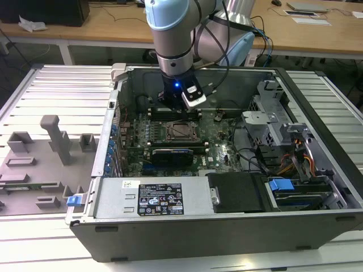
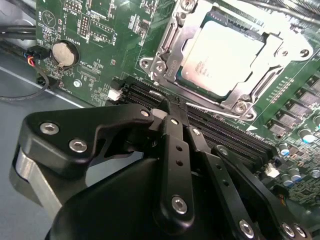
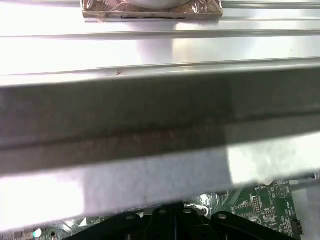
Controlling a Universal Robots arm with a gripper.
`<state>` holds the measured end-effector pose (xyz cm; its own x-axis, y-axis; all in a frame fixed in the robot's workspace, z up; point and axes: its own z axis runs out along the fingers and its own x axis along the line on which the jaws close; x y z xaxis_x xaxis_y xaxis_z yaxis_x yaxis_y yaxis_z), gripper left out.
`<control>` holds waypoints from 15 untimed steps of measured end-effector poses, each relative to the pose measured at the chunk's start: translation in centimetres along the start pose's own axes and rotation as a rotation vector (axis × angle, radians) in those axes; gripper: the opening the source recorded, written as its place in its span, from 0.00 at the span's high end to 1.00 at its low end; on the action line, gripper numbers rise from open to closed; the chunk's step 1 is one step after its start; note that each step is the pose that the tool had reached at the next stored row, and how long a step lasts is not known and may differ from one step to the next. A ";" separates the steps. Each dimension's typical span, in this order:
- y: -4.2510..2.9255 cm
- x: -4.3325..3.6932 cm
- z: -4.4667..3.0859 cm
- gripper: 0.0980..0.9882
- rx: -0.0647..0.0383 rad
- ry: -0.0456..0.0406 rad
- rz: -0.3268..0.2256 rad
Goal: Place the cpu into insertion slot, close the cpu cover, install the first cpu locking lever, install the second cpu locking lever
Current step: 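Install the first cpu locking lever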
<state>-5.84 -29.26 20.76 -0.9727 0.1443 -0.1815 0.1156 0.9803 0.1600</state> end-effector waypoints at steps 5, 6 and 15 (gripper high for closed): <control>0.08 0.07 0.25 0.99 0.005 -0.0048 0.029; 0.08 0.07 0.30 0.99 0.006 -0.0056 0.034; -0.01 0.17 0.76 0.99 0.015 -0.0114 0.069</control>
<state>-5.85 -29.14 19.99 -0.9600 0.2130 -0.1816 0.1853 0.9699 0.1582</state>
